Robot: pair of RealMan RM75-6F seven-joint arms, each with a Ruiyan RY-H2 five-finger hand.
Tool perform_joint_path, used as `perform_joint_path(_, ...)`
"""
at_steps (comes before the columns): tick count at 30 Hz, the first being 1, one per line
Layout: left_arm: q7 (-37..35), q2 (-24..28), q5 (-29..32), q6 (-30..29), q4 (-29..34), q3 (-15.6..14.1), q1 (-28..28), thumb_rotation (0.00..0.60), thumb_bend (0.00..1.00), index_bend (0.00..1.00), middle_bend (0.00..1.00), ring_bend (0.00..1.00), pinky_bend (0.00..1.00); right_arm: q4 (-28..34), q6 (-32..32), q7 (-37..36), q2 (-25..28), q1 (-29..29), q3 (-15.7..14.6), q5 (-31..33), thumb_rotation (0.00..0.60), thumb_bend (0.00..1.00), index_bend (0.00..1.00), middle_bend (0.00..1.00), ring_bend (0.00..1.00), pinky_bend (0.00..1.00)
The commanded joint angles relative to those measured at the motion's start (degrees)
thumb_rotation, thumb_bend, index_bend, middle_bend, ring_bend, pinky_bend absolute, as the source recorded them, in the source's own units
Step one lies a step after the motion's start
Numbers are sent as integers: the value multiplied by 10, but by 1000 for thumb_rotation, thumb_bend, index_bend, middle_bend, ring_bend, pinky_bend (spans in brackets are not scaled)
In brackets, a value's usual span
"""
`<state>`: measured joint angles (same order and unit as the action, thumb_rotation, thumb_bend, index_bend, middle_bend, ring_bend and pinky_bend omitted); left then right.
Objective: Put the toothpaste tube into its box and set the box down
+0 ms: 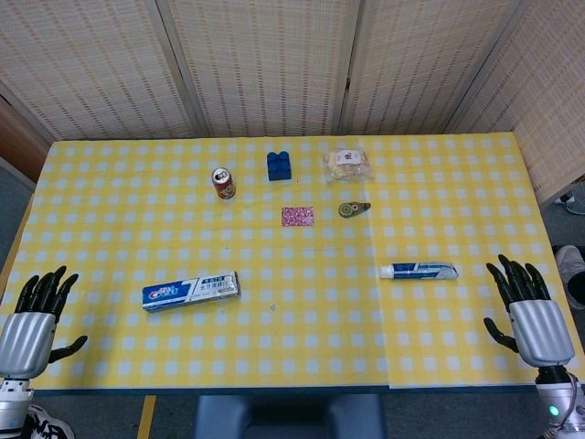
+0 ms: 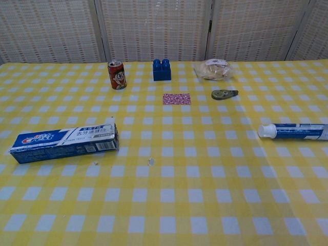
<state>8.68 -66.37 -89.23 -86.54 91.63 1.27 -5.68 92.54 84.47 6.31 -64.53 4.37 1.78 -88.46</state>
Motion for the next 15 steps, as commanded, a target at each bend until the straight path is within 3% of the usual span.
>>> perform_joint_path(1,-5,1,-2,7,-2,-4,-2,600,170,87,15,0,0,1,-2,-1,1,1,-1,-1,600,323,0,0,0,0)
perform_joint_path(5,-12,-1,-11,14,-1,-8,-7,600,171,95,31,0,0,3,6,-4,4,-3,-6,-11,600,323,0,0,0,0)
perform_joint_path(10,-31,-34,-49,-23,-27,-6,-6,600,172,191,234,105,152,2,16,-6,4,-9,-15,-30,600,322,0,0,0,0)
perform_joint_path(15,-26,-60,-42,36,-40,-13,-32,600,174,230,243,115,195,2,15,3,-1,-9,-19,-37,600,323,0,0,0,0)
